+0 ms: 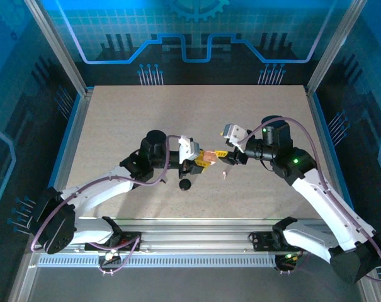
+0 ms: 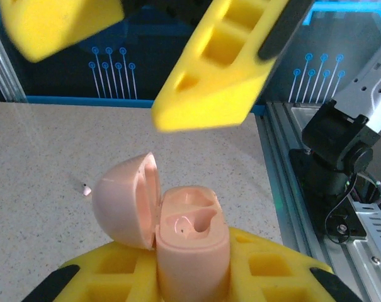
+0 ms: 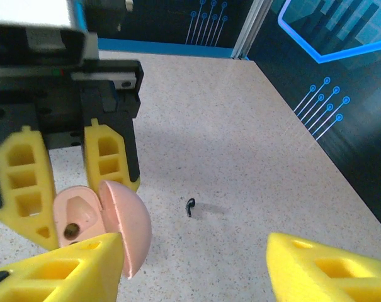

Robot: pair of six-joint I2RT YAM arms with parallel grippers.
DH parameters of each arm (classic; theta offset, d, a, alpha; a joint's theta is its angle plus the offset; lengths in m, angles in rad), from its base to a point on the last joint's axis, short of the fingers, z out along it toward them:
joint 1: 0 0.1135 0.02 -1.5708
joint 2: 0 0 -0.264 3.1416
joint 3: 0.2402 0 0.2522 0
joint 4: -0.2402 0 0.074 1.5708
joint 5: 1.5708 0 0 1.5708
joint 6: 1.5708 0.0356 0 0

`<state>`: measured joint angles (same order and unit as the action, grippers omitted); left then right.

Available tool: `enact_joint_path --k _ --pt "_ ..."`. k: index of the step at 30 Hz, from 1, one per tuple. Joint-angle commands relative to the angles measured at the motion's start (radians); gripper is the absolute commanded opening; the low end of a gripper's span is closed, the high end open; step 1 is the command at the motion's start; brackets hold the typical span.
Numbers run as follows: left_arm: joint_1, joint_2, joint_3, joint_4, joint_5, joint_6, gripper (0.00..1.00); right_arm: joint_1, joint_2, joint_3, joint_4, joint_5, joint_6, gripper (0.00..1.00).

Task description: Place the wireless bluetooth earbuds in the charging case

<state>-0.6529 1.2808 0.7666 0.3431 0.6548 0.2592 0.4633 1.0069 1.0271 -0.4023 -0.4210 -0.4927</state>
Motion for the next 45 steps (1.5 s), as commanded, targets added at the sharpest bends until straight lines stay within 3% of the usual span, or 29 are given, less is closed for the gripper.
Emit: enact_joint_path --k 1,10,19,26,32,45 --pt "0.029 -0.018 -0.06 0.184 -0.015 -0.107 0.23 -0.012 -0.024 -0.004 -0.006 0.018 0.074 0.63" --pt "0.06 0.015 -0.245 0.605 -0.091 -0.284 0.23 -0.012 -0.039 -0.002 -0.096 0.149 0.287 0.61" --pt "0.057 0.131 -0.343 0.927 -0.067 -0.363 0.22 -0.011 -0.044 -0.052 -0.178 0.22 0.449 0.61" --pt "0.035 0.224 -0.349 1.056 -0.042 -0.345 0.2 -0.01 -0.045 -0.076 -0.24 0.295 0.592 0.61" --pt "-0.001 0.23 -0.349 1.058 -0.029 -0.304 0.2 -0.009 -0.057 -0.074 -0.325 0.384 0.686 0.63" --pt "-0.049 0.196 -0.449 1.022 -0.053 -0.197 0.16 -0.012 0.003 -0.066 -0.44 0.388 0.764 0.63"
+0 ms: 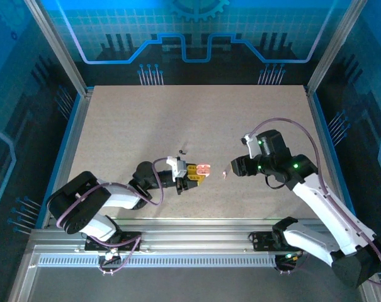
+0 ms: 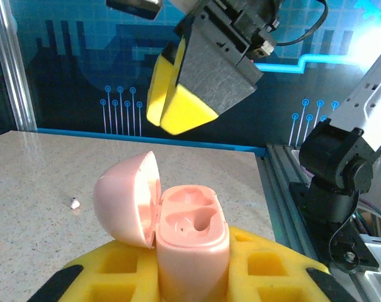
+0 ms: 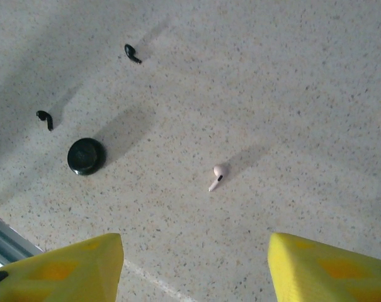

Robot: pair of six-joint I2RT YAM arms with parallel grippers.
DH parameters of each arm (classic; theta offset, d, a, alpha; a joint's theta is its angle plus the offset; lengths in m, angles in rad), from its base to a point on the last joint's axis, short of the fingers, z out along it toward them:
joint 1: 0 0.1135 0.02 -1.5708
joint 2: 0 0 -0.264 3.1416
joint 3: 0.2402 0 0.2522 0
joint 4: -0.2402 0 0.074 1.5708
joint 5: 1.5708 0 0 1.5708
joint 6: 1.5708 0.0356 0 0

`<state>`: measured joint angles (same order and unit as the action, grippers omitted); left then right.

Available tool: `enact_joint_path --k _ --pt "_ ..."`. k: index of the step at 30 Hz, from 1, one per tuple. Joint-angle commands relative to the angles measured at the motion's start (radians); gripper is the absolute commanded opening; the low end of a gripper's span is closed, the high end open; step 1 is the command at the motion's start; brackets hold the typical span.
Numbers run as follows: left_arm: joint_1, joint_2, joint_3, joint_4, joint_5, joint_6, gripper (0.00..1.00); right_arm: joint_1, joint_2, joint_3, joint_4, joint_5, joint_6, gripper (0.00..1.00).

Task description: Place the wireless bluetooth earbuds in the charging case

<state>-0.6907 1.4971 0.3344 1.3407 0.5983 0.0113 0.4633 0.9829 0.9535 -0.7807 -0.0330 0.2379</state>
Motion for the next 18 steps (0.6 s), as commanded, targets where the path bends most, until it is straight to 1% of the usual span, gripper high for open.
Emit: enact_joint_path --k 1,6,9,13,18 --pt "-0.015 -0.016 -0.016 0.026 0.007 0.057 0.16 -0.011 0.042 0.011 -0.075 0.003 0.041 0.62" --pt "-0.029 0.015 -0.024 0.057 0.02 0.079 0.16 -0.012 0.096 0.013 -0.134 0.061 0.071 0.62" --pt "-0.03 0.023 -0.058 0.06 -0.004 0.104 0.16 -0.012 0.13 0.019 -0.159 0.081 0.08 0.62" --pt "-0.029 -0.003 -0.129 0.06 -0.052 0.119 0.16 -0.013 0.188 0.015 -0.159 0.046 0.099 0.62" --pt "-0.03 -0.029 -0.2 0.061 -0.103 0.144 0.16 -0.011 0.274 0.035 -0.119 0.002 0.117 0.58"
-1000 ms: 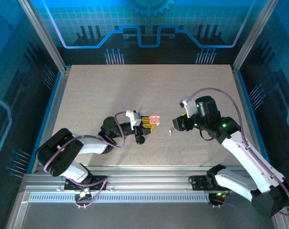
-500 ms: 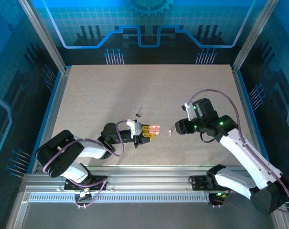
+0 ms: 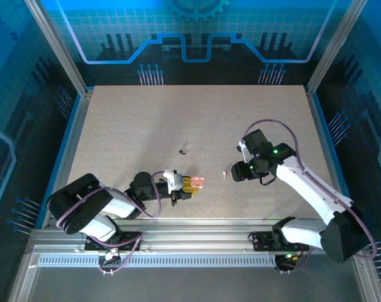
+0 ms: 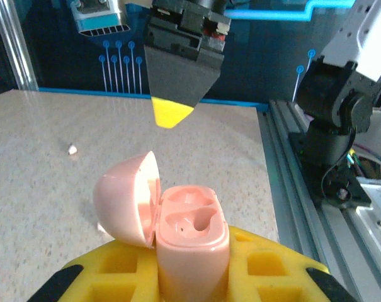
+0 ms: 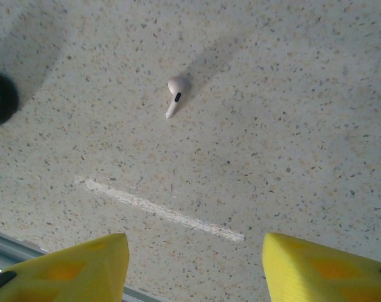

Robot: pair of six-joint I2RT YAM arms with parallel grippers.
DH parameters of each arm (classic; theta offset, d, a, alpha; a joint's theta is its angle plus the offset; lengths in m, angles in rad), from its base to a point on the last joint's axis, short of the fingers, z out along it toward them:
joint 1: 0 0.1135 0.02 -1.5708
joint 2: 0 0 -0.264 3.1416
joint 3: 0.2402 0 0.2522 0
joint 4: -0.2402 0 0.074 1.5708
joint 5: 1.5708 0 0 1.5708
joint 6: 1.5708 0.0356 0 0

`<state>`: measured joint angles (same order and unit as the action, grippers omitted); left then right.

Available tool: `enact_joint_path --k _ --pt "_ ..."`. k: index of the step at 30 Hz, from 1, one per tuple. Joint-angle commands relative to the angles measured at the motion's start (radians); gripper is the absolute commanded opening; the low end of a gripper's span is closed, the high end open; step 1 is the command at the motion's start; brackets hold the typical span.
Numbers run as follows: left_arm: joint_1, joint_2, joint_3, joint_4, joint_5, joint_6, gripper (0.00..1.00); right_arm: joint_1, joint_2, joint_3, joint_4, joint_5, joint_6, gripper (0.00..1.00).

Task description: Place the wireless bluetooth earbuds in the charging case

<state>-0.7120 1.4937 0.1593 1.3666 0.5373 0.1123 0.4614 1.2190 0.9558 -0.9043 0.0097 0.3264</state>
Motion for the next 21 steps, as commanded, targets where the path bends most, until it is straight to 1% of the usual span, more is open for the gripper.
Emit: enact_joint_path --k 1,7,12,21 --pt "-0.009 -0.023 -0.029 0.034 -0.045 0.047 0.16 -0.007 0.052 0.039 0.009 -0.045 0.032 0.57" --pt "-0.008 -0.007 -0.023 0.034 -0.091 0.069 0.16 -0.006 0.162 0.087 0.028 -0.051 0.062 0.57" --pt "-0.008 -0.001 -0.028 0.032 -0.109 0.071 0.16 -0.003 0.258 0.12 0.044 -0.05 0.065 0.55" --pt "-0.008 -0.038 -0.044 0.011 -0.13 0.059 0.17 0.008 0.436 0.196 0.066 -0.06 0.046 0.47"
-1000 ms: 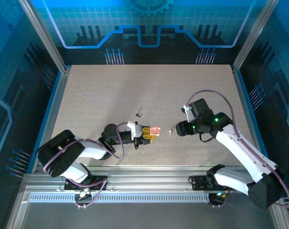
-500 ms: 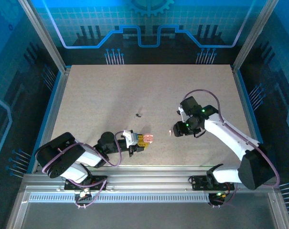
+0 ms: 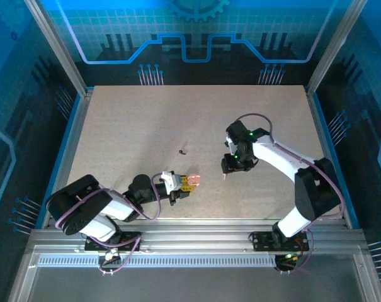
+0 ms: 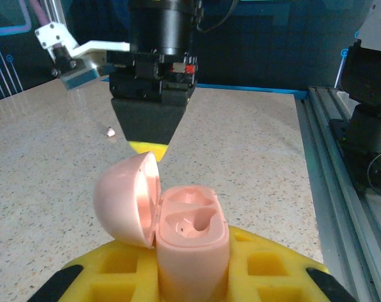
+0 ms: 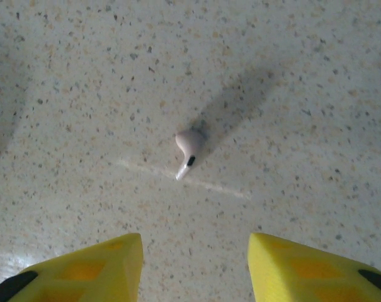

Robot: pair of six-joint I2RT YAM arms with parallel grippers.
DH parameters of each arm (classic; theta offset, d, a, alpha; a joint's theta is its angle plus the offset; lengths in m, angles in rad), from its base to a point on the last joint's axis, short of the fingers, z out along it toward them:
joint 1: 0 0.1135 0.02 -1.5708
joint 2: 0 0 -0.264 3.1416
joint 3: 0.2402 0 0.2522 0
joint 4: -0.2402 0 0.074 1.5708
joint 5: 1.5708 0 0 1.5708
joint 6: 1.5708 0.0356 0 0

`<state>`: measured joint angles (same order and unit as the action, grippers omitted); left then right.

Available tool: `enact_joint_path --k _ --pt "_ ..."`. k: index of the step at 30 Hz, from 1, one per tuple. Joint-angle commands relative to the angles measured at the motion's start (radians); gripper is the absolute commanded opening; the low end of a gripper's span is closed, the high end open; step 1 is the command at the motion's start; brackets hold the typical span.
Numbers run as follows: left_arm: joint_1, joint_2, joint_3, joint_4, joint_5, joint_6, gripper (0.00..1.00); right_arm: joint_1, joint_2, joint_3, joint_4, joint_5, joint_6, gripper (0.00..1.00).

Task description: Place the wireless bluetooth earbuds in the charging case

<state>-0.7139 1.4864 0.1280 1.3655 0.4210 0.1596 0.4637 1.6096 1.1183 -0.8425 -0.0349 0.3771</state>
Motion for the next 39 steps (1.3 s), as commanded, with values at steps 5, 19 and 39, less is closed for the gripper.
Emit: enact_joint_path --k 5,19,39 --pt "-0.006 -0.077 -0.008 -0.061 -0.022 0.026 0.17 0.006 0.115 0.053 0.029 -0.013 -0.012 0.45" --pt "-0.005 -0.207 0.013 -0.289 -0.033 0.083 0.17 0.016 0.244 0.097 0.066 -0.038 -0.024 0.38" --pt "-0.006 -0.092 0.037 -0.157 -0.021 0.034 0.18 0.062 0.304 0.135 0.003 0.081 -0.024 0.31"
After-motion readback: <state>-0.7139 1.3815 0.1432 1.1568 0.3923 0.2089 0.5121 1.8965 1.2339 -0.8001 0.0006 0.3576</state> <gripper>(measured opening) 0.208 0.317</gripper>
